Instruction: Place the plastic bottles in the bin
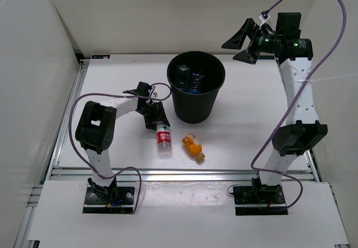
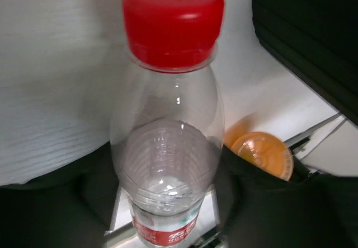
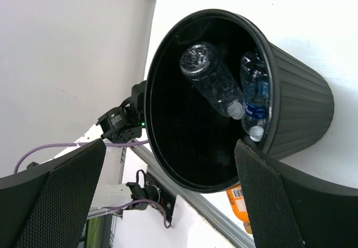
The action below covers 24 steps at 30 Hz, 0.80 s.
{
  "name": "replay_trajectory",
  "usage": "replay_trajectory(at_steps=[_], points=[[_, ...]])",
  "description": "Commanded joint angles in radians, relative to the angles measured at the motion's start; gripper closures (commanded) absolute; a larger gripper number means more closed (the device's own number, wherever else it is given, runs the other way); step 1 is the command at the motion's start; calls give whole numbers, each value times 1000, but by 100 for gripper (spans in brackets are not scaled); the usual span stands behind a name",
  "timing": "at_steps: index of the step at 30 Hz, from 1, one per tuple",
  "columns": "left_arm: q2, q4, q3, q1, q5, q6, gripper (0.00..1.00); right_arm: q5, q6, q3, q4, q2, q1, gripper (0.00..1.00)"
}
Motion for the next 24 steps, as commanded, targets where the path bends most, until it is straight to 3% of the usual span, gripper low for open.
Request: replay_trajectory(at_steps=[1, 2, 4, 8, 11, 14, 15, 18, 21, 24], points=[[-30, -12, -8, -2, -5, 35, 39, -35, -9, -20, 15, -29, -17, 0], [-47, -25, -26, 14, -43, 35, 50, -35, -9, -20, 15, -29, -17, 0], [-124, -78, -26, 46, -141, 15, 53, -35, -9, -32, 15, -38, -26, 0], [-251, -233, 56, 110, -319, -33, 52, -35, -9, -57, 15, -47, -26, 0], [-285, -310, 267, 121, -405, -47, 51, -35, -9, -96, 15, -47, -26, 0], [-232, -377, 563, 121, -415, -56, 49, -26, 3, -138, 15, -56, -36, 0], [-206, -399, 731, 121, -424, -56, 48, -25, 3, -151, 15, -56, -36, 0], [-75, -437, 1044, 78, -351, -34, 45, -25, 23, -202, 28, -66, -55, 0], [9, -390, 1148, 29, -260, -25, 42, -25, 23, -213, 28, -66, -56, 0], [20, -301, 1130, -30, -240, -25, 37, -25, 23, -222, 28, -75, -65, 0]])
